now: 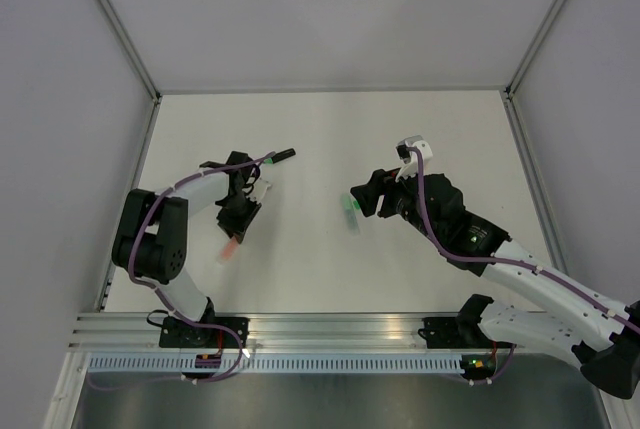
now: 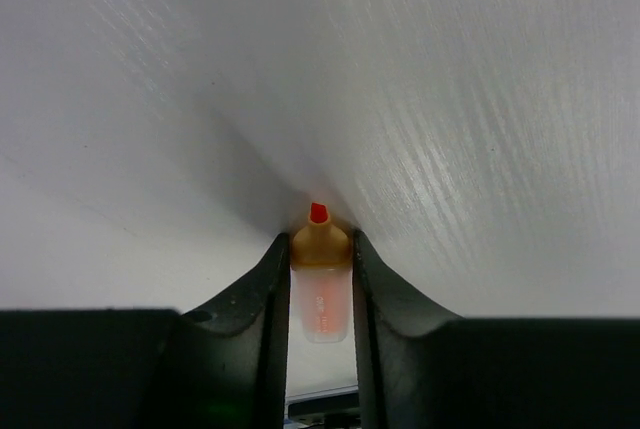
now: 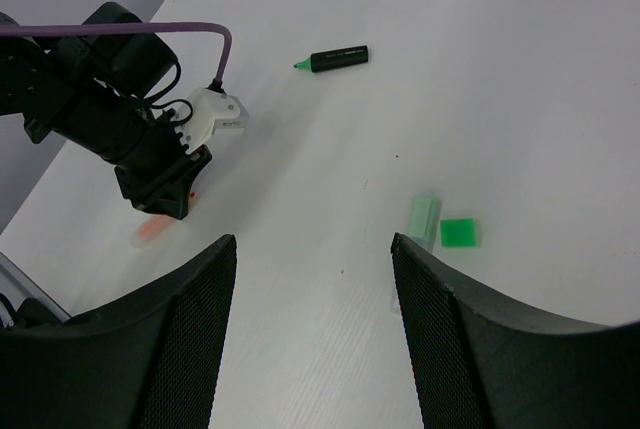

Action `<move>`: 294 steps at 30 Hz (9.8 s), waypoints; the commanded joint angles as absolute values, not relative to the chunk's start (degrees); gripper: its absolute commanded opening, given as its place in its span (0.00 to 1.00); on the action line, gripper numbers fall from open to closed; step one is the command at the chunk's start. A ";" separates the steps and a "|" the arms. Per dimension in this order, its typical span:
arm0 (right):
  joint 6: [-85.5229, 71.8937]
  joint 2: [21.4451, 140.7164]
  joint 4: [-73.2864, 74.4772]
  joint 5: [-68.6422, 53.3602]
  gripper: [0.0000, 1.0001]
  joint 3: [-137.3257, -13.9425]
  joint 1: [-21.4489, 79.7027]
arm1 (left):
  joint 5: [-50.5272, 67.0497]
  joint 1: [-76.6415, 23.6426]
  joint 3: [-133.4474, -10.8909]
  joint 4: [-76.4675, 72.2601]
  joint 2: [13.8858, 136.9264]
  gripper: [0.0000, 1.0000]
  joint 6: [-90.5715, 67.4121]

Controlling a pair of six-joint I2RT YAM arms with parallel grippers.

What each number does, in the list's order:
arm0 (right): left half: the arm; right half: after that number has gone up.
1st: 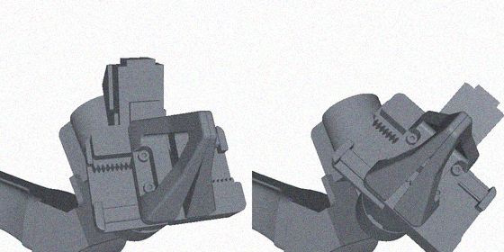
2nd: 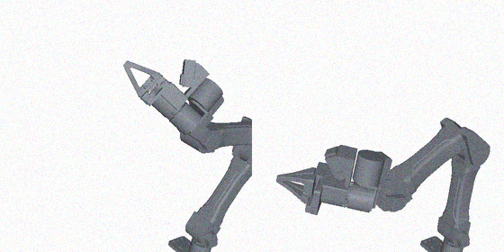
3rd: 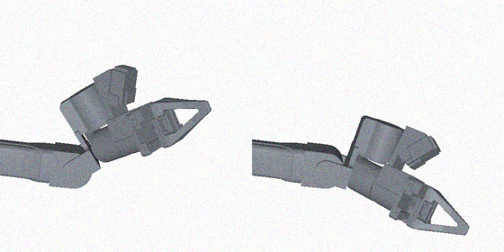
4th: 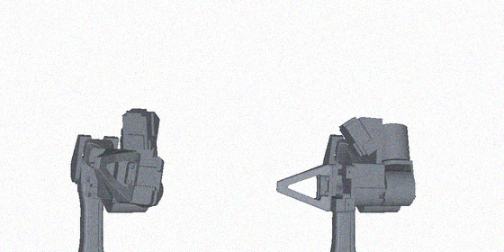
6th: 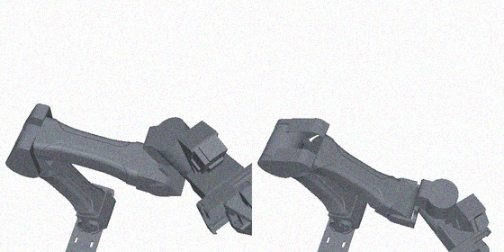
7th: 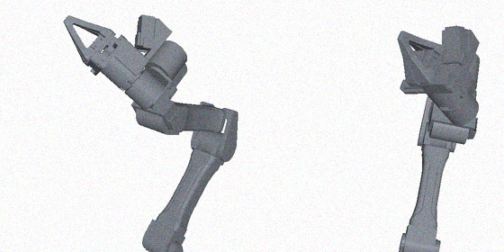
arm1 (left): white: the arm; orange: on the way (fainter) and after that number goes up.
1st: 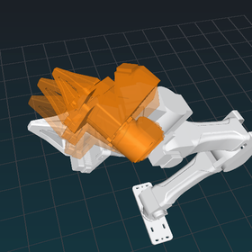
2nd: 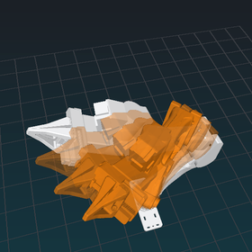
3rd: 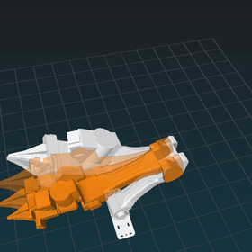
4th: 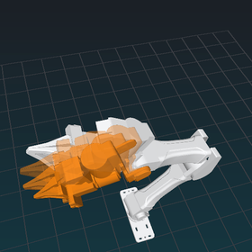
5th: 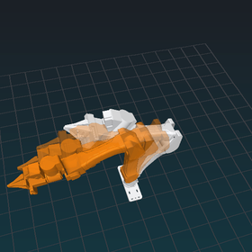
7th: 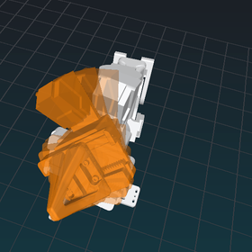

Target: Insert the pens into the pen caps

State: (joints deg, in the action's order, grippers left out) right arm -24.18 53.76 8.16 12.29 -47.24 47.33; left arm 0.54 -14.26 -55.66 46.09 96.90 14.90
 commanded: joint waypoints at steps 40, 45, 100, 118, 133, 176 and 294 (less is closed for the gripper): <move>-17.05 68.12 -20.92 12.30 0.71 -37.53 56.60 | 19.34 -35.85 -52.47 2.37 65.48 0.02 -34.27; -17.31 65.57 -22.32 13.97 0.56 -36.04 56.60 | 18.98 -37.53 -51.42 1.23 65.66 0.02 -36.65; -2.29 112.57 15.27 16.53 0.00 -89.46 11.52 | 32.96 -37.62 -32.35 -18.45 73.83 0.96 -34.10; 2.29 120.76 16.79 13.10 0.00 -88.95 8.97 | 33.66 -37.62 -30.85 -19.07 70.49 0.96 -35.60; -2.90 117.51 19.86 13.10 0.00 -80.86 9.14 | 33.66 -37.62 -31.20 -17.67 70.14 0.96 -34.98; -19.60 109.00 17.66 22.49 0.00 -76.83 24.44 | 7.20 -37.62 -44.36 2.71 72.14 0.94 -17.86; -25.84 42.36 -8.88 -20.58 0.00 -36.56 28.72 | 10.90 -42.89 -75.59 2.81 79.47 0.02 -33.57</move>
